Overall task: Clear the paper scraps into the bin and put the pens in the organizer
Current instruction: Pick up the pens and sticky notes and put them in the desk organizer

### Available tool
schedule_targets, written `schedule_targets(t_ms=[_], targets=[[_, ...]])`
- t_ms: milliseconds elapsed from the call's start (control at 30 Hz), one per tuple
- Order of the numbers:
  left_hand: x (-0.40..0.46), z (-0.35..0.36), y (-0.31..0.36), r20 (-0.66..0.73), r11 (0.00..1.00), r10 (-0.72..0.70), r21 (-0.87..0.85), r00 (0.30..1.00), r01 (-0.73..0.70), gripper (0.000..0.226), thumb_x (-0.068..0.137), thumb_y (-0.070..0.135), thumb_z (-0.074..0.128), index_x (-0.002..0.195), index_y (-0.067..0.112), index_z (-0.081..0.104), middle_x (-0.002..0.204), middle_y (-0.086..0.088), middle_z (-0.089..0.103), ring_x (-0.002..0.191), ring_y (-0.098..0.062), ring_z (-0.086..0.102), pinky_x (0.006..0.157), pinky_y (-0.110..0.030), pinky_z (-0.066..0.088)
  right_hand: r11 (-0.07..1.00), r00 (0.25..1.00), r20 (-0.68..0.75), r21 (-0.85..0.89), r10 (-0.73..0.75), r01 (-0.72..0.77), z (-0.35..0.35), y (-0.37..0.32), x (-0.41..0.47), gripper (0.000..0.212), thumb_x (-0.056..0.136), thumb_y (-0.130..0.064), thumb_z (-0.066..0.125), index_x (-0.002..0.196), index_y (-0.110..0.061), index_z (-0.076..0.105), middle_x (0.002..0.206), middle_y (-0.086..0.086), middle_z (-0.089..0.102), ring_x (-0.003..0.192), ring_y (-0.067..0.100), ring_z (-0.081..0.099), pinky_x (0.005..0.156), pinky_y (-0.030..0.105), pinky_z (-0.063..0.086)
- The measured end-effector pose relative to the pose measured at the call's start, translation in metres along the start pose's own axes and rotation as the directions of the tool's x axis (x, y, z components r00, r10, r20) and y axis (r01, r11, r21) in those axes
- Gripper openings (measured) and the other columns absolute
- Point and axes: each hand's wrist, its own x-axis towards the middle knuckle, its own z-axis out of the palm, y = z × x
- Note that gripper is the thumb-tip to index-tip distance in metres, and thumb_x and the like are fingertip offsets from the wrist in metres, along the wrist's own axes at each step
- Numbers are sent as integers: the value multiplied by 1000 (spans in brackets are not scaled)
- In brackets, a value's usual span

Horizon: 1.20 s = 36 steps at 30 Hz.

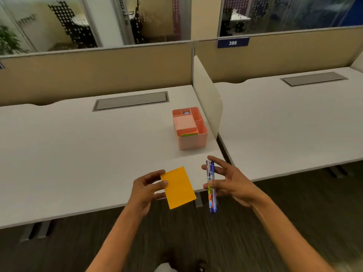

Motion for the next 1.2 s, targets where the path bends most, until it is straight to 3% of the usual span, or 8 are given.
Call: schedule_targets(t_ms=[167,300,533,700,1067,1200], targets=[[33,10,17,-18,1000,12,-4,1000,-12,32,74,-2,76,98,18,75,103,-5,72,85,-20,73,62,-36,59,1000,999,-43,21,2,-1,-18,-2,22,75,77,-5,80,134,-44,50,126,0,67,103,36,70,76,43,60],[67,14,38,-40,999,52,19,998,-51,31,74,-3,76,98,17,74,102,-5,72,90,-24,71,62,-36,59,1000,998,-60,-12,23,-24,-28,-6,45,85,75,-10,82,139,-50,43,121,2,70,103,35,71,73,39,61],[158,25,91,-87,984,178,3,980,-178,24,77,-1,74,97,12,73,100,-8,72,89,-25,70,62,-34,61,999,992,-128,-45,-4,-2,-46,-36,105,73,75,-10,81,133,-44,51,118,6,69,99,37,72,73,40,61],[235,45,116,-63,962,241,150,968,-230,19,80,1,72,94,13,73,99,-8,71,90,-25,70,65,-33,61,993,978,-199,-114,-65,43,-62,-72,155,70,80,-2,76,133,-41,50,114,6,71,96,37,72,73,43,61],[280,69,97,-56,915,266,328,962,-234,13,81,6,72,92,14,74,99,-6,73,89,-18,70,75,-36,61,970,876,-433,-202,-211,134,-95,-128,211,67,83,2,71,136,-32,49,112,7,71,91,30,75,69,41,62],[275,76,78,-87,891,286,391,954,-232,12,82,7,72,90,15,75,93,1,73,87,-10,69,81,-26,56,957,871,-444,-277,-212,91,-104,-139,238,65,85,0,69,138,-31,46,115,7,69,89,26,75,72,42,63]])
